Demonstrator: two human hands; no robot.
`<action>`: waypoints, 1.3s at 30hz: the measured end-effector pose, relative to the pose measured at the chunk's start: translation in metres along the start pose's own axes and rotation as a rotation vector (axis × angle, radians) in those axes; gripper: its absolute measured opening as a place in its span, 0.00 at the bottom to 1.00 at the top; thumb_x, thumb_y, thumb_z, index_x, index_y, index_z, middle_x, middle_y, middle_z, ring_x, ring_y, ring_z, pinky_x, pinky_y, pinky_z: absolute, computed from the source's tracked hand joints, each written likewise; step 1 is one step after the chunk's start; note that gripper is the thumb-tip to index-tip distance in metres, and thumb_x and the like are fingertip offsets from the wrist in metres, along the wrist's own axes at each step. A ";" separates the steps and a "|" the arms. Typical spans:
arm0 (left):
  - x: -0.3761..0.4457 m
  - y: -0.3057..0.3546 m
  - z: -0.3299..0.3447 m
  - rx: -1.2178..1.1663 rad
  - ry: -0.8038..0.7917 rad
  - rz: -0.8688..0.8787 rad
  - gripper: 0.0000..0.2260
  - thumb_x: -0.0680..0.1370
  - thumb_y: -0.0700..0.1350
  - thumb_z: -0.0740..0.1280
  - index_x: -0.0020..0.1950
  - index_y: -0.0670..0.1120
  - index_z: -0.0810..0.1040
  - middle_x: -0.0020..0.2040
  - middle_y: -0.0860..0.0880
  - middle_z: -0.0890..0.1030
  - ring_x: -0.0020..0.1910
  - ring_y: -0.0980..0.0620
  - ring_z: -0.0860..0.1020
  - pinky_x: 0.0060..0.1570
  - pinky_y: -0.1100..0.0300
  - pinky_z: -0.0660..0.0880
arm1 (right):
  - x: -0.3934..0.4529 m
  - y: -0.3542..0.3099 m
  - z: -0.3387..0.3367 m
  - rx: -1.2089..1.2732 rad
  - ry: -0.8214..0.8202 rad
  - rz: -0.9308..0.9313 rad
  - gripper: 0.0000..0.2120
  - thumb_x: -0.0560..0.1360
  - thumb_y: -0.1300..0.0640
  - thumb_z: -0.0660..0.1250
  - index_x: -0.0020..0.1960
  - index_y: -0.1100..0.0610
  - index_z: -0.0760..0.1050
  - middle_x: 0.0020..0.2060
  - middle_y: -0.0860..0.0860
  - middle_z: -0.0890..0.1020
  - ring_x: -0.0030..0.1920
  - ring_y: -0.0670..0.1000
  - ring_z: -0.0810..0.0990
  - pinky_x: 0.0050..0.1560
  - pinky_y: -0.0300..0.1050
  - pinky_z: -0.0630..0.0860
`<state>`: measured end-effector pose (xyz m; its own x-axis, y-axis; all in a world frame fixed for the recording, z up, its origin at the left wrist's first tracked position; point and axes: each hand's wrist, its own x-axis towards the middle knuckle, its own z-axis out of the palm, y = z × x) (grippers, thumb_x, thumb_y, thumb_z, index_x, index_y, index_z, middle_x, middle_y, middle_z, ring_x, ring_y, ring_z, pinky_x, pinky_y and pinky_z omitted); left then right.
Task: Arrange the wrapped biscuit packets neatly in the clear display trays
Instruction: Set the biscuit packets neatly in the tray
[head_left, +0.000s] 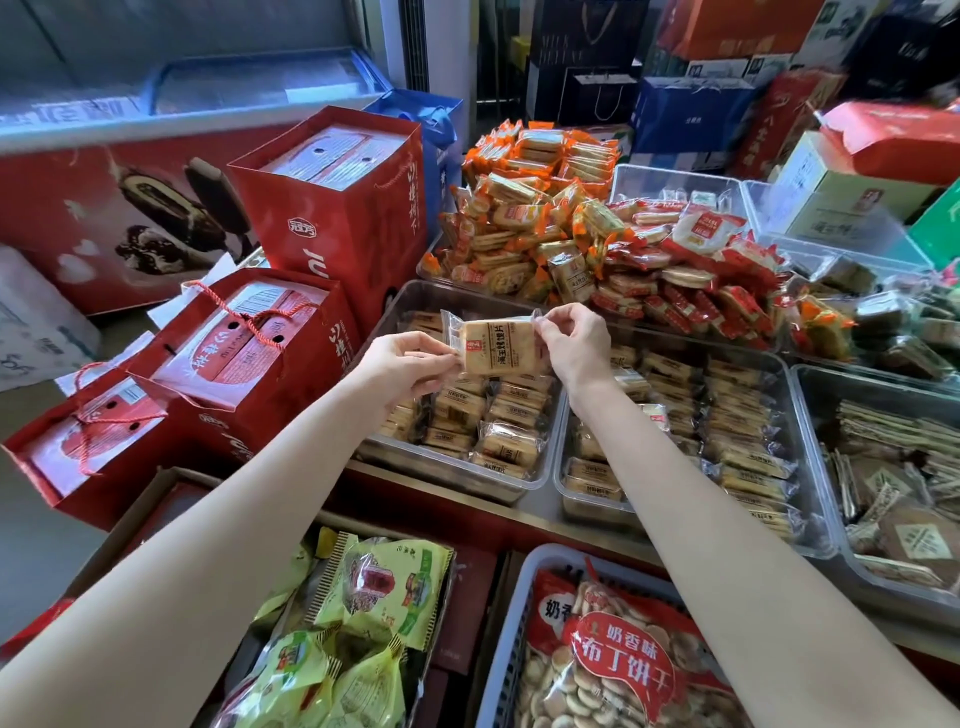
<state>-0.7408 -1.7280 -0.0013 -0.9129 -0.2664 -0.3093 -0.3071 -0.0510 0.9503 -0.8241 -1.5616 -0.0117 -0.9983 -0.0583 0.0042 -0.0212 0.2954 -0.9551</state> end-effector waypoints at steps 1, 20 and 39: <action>0.001 -0.001 0.002 0.003 0.006 -0.006 0.04 0.74 0.35 0.69 0.41 0.42 0.78 0.37 0.48 0.82 0.34 0.59 0.81 0.36 0.69 0.78 | 0.000 0.001 0.000 -0.042 0.030 -0.043 0.05 0.77 0.59 0.65 0.43 0.59 0.72 0.41 0.52 0.77 0.42 0.50 0.76 0.42 0.40 0.76; 0.038 -0.003 0.058 0.250 0.031 0.053 0.04 0.73 0.36 0.70 0.43 0.44 0.81 0.46 0.45 0.83 0.43 0.53 0.83 0.45 0.63 0.80 | 0.016 0.032 -0.060 0.191 -0.129 0.227 0.10 0.73 0.73 0.66 0.46 0.59 0.74 0.42 0.54 0.78 0.42 0.51 0.78 0.36 0.36 0.77; 0.059 -0.039 0.084 0.608 -0.023 0.089 0.09 0.78 0.35 0.62 0.47 0.45 0.81 0.47 0.46 0.83 0.45 0.54 0.81 0.49 0.60 0.78 | 0.014 0.078 -0.104 -0.893 -0.606 0.150 0.22 0.73 0.57 0.71 0.66 0.59 0.71 0.61 0.55 0.76 0.61 0.54 0.75 0.57 0.45 0.71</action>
<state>-0.8054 -1.6606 -0.0592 -0.9455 -0.2232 -0.2372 -0.3220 0.5305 0.7842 -0.8454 -1.4405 -0.0551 -0.8066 -0.3516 -0.4752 -0.1771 0.9107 -0.3732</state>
